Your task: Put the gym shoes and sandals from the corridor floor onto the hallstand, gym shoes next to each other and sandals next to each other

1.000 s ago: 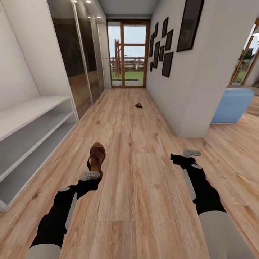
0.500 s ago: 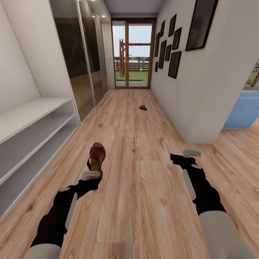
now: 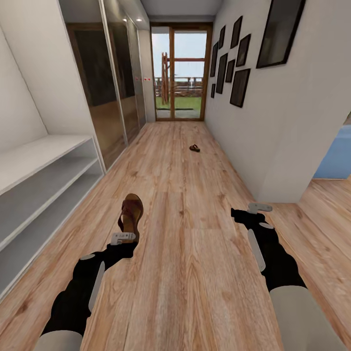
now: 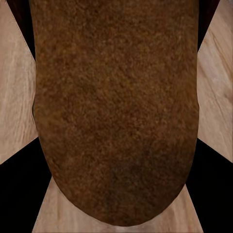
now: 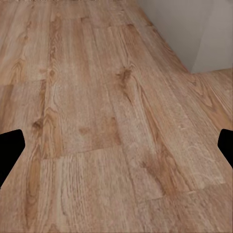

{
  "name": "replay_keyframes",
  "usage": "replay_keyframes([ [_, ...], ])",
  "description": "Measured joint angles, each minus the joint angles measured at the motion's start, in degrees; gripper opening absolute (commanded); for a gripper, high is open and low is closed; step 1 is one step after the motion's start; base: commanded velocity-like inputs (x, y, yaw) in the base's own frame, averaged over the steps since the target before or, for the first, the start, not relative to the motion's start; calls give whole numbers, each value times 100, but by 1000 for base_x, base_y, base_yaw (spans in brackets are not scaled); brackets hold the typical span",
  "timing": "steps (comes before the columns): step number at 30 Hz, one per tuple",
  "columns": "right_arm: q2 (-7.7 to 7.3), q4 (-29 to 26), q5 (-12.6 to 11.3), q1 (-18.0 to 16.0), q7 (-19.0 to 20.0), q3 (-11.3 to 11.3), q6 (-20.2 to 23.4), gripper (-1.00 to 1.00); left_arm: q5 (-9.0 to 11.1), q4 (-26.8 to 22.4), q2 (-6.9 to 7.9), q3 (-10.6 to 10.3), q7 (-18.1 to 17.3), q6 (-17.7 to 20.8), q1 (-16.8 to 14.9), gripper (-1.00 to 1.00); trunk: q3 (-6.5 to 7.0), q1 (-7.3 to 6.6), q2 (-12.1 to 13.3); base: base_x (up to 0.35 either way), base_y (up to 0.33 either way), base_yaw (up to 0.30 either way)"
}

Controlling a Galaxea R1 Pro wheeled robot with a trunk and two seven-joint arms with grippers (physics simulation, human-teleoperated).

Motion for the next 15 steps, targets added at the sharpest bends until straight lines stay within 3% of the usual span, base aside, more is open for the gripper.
replay_keyframes([
  [15, 0, -1, 0, 0, -2, -2, 2, 100, 3, 125, 0, -8, 0, -7, -4, -100, 0, 0, 0, 347, -139, 0],
])
